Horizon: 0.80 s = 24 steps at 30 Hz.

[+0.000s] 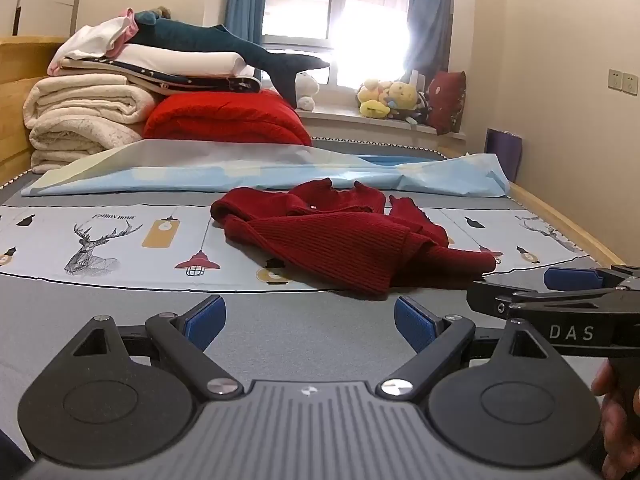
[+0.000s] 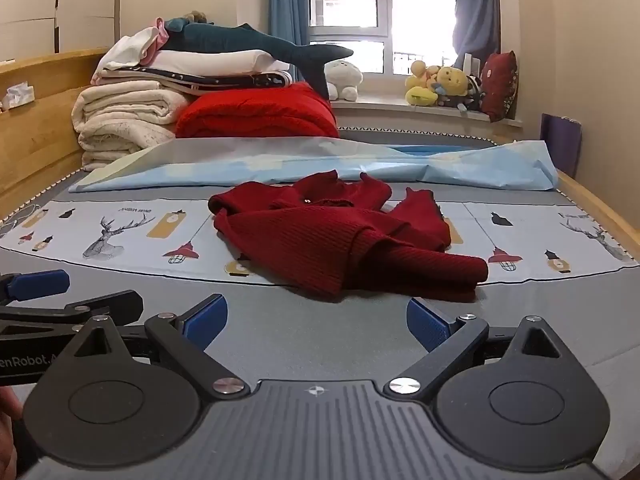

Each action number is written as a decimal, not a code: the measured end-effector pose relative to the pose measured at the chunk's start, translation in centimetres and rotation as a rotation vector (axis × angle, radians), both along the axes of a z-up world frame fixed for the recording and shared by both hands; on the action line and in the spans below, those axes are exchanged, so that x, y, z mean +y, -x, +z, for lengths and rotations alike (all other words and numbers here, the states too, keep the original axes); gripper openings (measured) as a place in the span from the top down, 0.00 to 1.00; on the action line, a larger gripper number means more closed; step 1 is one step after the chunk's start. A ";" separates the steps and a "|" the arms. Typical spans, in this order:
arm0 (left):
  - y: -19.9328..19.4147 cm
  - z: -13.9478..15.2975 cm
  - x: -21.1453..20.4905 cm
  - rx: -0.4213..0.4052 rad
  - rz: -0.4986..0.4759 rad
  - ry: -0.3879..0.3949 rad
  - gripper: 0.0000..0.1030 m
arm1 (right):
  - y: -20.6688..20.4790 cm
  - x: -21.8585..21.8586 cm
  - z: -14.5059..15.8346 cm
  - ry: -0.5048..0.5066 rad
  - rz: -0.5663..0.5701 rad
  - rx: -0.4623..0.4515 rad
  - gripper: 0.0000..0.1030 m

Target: Fold small clothes

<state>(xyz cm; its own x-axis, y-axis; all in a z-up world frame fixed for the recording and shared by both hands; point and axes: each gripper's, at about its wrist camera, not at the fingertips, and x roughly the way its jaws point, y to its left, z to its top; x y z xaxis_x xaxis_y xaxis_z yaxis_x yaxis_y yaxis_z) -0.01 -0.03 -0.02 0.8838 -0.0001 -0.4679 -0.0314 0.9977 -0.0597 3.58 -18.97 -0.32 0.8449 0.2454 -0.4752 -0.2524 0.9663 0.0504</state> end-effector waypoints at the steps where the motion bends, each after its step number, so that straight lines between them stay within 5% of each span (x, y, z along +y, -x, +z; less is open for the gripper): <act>1: 0.0 -0.1 -0.1 -0.001 -0.001 -0.001 0.09 | 0.0 0.0 0.1 0.001 -0.001 0.000 0.06; 24: 0.0 -0.1 -0.1 -0.003 -0.001 -0.007 0.09 | -0.1 0.1 -0.1 -0.003 -0.001 -0.006 0.07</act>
<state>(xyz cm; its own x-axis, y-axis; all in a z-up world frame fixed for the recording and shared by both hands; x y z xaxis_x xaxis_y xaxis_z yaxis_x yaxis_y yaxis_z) -0.05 -0.10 -0.08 0.8851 0.0023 -0.4654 -0.0303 0.9982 -0.0526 3.64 -18.88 -0.38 0.8479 0.2464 -0.4694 -0.2520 0.9663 0.0521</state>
